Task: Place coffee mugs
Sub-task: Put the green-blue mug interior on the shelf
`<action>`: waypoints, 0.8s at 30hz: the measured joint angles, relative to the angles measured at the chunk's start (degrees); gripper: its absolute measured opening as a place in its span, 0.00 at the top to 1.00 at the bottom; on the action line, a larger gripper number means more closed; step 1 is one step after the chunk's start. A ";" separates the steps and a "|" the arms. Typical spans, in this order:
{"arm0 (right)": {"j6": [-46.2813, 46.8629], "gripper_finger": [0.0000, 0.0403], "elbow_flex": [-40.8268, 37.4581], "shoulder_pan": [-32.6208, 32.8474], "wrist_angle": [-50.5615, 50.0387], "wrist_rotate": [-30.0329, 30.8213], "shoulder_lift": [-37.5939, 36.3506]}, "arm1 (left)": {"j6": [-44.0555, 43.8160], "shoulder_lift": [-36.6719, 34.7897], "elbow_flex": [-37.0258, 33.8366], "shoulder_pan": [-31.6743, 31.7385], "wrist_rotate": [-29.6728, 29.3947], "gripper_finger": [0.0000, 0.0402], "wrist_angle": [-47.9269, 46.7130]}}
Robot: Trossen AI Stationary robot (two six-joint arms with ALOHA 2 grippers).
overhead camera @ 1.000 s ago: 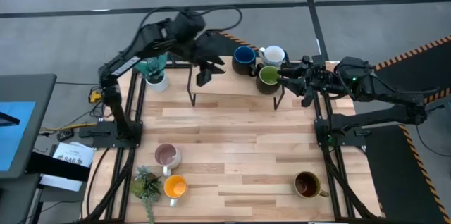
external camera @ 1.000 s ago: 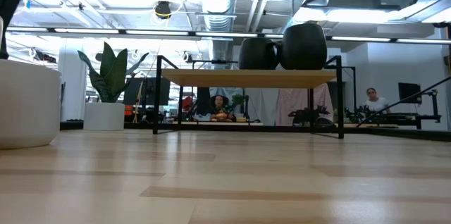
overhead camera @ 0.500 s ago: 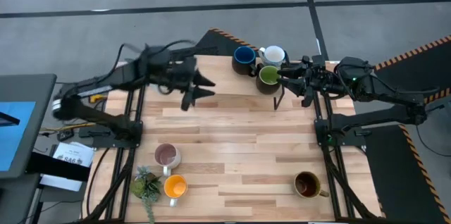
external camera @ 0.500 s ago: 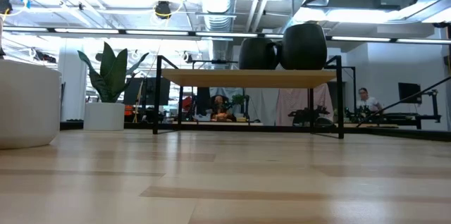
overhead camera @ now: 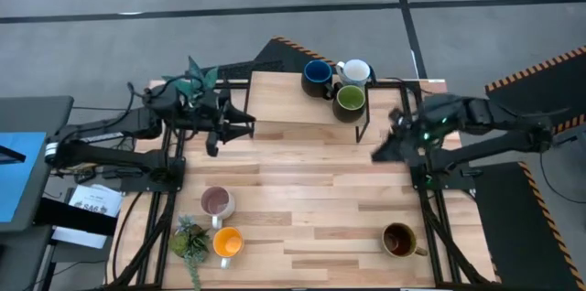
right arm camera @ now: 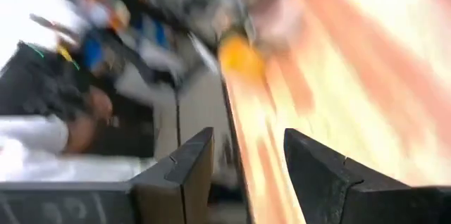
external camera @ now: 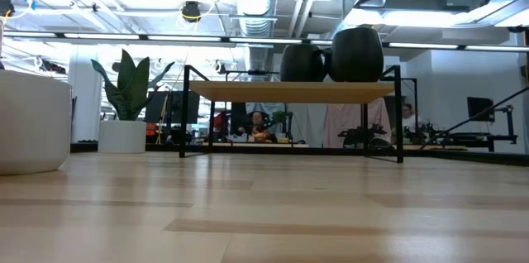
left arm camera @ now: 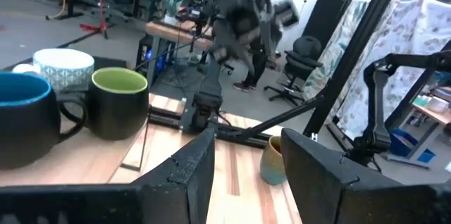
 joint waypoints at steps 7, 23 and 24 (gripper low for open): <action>9.78 0.51 -0.05 15.61 -21.06 1.26 3.75 | 0.09 -0.92 0.00 0.00 0.00 0.63 -0.43; 4.21 0.51 -6.91 36.57 -19.86 3.66 21.66 | -0.40 -0.94 0.00 0.00 -0.02 0.63 -0.85; 4.00 0.51 -6.91 36.67 -18.35 3.67 22.53 | -0.40 -0.94 0.00 0.00 -0.02 0.63 -0.86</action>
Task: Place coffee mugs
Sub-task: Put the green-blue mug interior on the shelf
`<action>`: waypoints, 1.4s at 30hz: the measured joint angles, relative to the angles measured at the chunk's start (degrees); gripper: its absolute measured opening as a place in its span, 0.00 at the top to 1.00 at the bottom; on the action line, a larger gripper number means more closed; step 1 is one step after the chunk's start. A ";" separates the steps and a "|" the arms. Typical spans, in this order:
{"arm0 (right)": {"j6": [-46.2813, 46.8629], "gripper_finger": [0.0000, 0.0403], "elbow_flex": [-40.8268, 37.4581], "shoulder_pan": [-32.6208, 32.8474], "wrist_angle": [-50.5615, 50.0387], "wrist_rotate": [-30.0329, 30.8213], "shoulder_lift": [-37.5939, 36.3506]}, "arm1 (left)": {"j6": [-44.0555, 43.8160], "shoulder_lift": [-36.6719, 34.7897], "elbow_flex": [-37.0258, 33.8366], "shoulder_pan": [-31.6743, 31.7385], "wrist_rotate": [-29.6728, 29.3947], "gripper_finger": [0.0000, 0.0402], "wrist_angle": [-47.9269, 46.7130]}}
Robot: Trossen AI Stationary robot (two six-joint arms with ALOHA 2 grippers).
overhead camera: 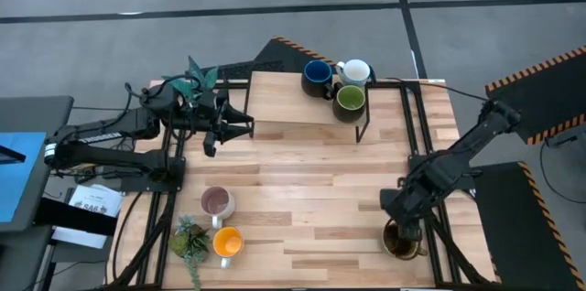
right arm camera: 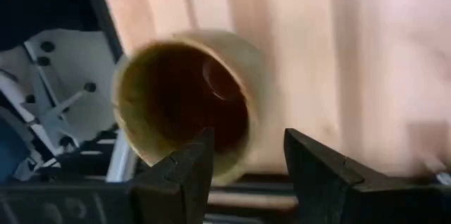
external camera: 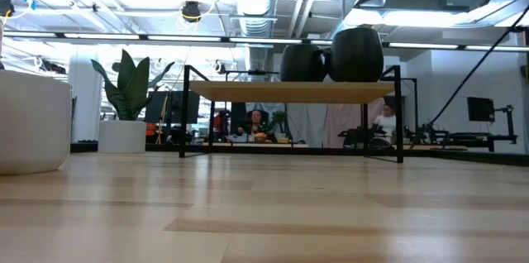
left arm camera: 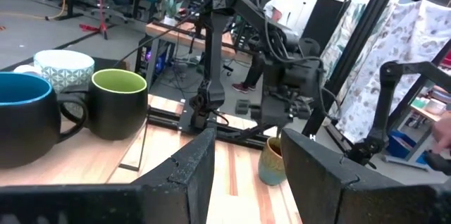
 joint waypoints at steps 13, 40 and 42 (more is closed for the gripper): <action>-3.11 0.51 0.04 0.93 2.90 1.29 11.15 | -0.06 0.01 0.00 -0.01 0.00 0.63 -0.20; -20.95 0.86 13.71 -26.62 5.37 10.53 13.18 | -2.52 0.02 0.00 -0.02 -1.49 0.63 -4.46; -20.67 0.86 16.99 -29.09 5.34 10.27 15.68 | -2.51 0.02 0.00 -0.02 -1.50 0.63 -4.41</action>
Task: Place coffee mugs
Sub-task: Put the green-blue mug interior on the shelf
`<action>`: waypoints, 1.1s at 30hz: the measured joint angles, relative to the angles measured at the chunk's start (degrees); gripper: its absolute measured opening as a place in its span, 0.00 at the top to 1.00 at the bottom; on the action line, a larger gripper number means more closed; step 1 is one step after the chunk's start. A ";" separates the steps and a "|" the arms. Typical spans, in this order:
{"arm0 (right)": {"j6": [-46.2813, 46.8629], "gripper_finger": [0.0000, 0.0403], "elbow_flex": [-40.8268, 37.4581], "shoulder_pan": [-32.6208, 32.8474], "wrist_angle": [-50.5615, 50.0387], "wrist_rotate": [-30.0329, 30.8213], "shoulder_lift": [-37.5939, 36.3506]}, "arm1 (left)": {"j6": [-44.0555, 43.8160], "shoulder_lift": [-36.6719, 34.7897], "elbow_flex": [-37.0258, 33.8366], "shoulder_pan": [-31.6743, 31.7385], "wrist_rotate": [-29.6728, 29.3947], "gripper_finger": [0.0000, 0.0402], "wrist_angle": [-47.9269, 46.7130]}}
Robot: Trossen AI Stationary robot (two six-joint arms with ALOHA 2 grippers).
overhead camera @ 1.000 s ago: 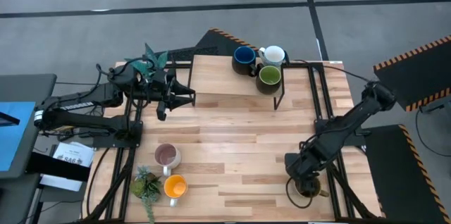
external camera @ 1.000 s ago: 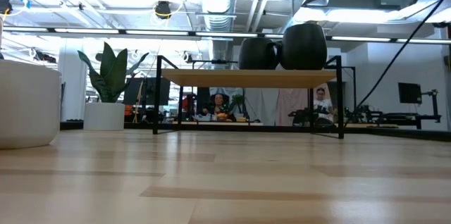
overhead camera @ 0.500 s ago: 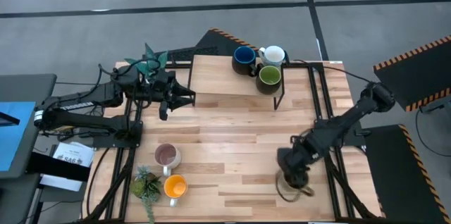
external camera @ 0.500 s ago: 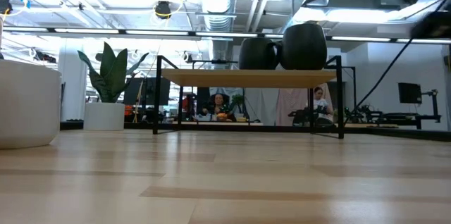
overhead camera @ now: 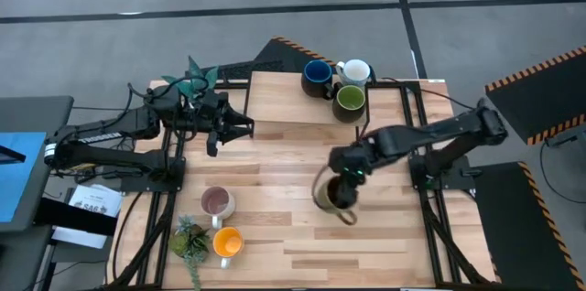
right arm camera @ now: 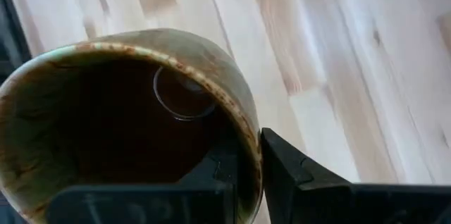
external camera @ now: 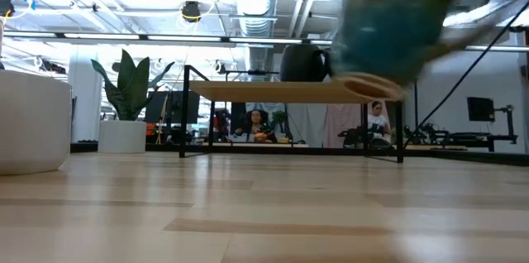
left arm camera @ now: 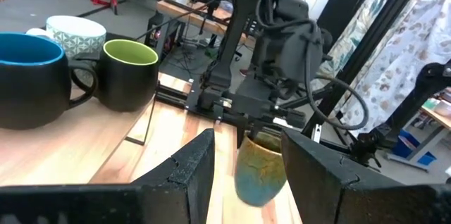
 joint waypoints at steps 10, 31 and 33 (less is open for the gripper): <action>2.97 0.86 9.56 -8.78 -3.86 0.08 11.78 | 0.04 0.05 0.00 0.00 -3.36 0.63 1.47; 7.86 0.81 10.16 -14.04 -5.33 4.55 20.06 | -1.66 9.11 0.04 0.00 -3.66 0.63 13.06; 7.88 0.81 10.16 -14.03 -4.42 4.55 20.03 | -1.99 9.14 0.04 0.00 -3.03 0.63 13.59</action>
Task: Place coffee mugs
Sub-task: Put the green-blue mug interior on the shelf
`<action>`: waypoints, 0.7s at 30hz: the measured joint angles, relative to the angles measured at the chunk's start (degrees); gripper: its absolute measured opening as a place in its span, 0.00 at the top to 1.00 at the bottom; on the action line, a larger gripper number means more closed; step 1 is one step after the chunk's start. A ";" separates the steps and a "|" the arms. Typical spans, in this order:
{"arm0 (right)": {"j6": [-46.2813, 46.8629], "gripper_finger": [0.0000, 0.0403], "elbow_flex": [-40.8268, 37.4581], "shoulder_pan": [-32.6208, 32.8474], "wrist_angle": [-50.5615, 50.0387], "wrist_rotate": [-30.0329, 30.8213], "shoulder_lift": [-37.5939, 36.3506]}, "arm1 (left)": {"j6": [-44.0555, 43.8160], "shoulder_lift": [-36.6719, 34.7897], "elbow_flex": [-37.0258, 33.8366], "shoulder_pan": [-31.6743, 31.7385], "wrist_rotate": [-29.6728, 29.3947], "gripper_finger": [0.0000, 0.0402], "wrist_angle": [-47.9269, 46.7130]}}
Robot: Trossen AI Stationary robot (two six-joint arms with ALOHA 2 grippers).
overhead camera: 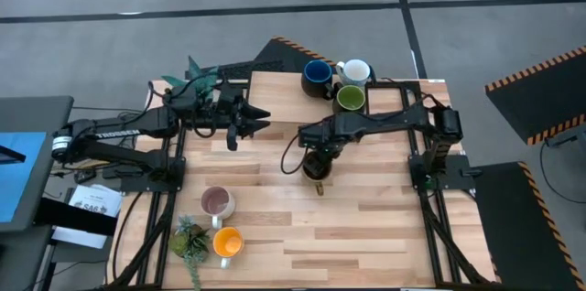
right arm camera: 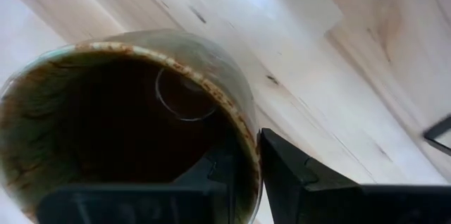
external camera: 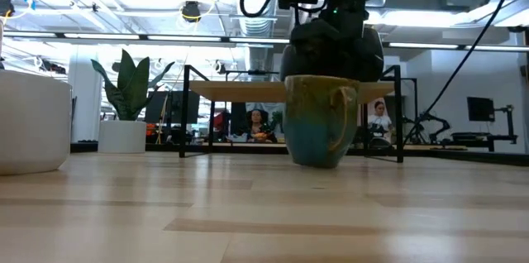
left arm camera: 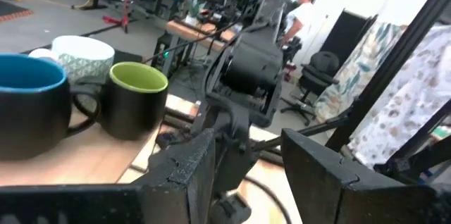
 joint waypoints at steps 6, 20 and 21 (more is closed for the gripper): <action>-0.11 0.80 0.00 -0.01 1.85 -0.09 0.00 | -0.28 -0.13 0.00 0.00 0.12 0.63 3.51; 0.03 0.61 0.02 -0.33 2.47 -1.71 -0.94 | -0.57 -0.17 0.00 0.00 0.30 0.63 3.94; 0.11 0.58 0.04 -0.33 2.70 -1.71 -1.29 | -0.57 -0.17 0.00 0.00 0.46 0.63 3.96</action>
